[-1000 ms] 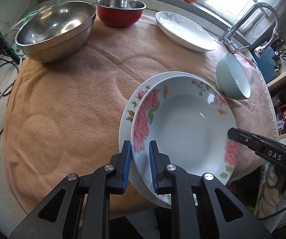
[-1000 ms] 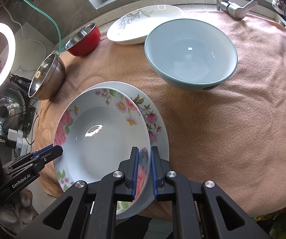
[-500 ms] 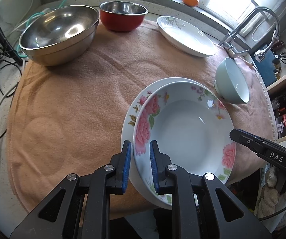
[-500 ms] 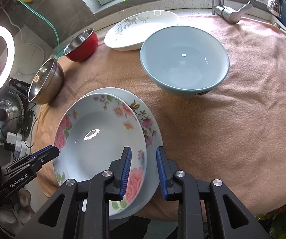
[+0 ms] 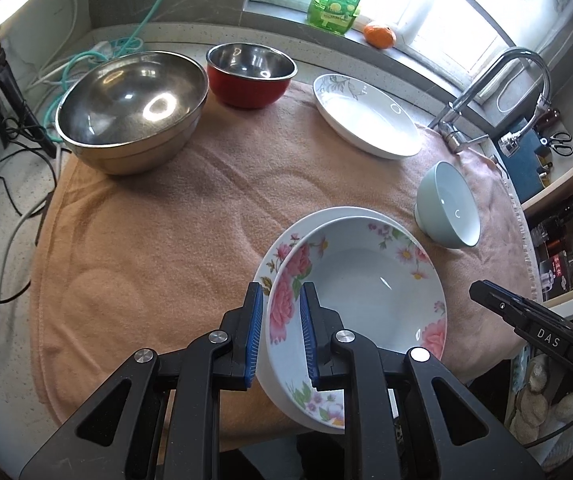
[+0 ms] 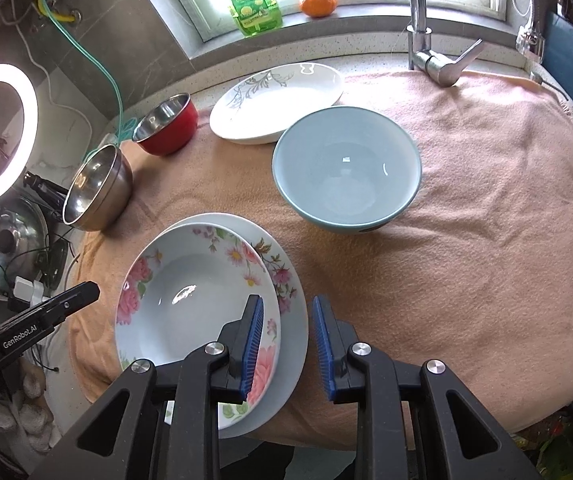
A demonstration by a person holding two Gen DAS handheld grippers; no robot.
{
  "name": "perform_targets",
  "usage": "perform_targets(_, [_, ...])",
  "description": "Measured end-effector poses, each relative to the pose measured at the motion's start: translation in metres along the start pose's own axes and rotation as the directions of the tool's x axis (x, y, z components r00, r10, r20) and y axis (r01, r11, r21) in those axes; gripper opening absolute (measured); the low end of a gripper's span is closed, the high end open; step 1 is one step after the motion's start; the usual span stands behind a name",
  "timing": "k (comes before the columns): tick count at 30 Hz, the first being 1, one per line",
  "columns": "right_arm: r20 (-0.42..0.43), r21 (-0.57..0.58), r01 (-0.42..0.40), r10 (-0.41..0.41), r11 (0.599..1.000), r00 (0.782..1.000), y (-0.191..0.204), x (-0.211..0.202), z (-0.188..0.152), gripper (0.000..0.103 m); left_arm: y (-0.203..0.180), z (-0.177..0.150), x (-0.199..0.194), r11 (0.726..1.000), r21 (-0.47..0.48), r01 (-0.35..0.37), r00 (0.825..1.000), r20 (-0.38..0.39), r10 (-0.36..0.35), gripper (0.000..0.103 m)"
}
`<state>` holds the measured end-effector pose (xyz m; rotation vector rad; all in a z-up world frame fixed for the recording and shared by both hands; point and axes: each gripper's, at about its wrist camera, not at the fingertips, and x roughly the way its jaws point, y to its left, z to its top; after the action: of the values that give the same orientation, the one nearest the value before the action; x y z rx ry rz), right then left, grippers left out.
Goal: Organize plates and bowls
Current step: 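Move both open tools to the rim of the white leaf-pattern plate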
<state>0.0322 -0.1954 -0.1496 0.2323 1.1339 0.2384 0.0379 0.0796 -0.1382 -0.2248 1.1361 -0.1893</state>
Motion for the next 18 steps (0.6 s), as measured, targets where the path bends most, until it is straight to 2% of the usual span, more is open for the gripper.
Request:
perform_targets(13, [0.096, -0.002, 0.022, -0.022, 1.0, 0.995, 0.012, -0.032, 0.011, 0.023, 0.002, 0.021, -0.014, 0.998, 0.017, 0.061, 0.997, 0.049, -0.061, 0.017])
perform_targets(18, [0.103, 0.0, 0.03, -0.03, 1.0, 0.994, 0.007, -0.043, 0.022, 0.023, -0.009, 0.026, -0.01, 0.996, 0.03, 0.078, 0.996, 0.043, -0.08, 0.017])
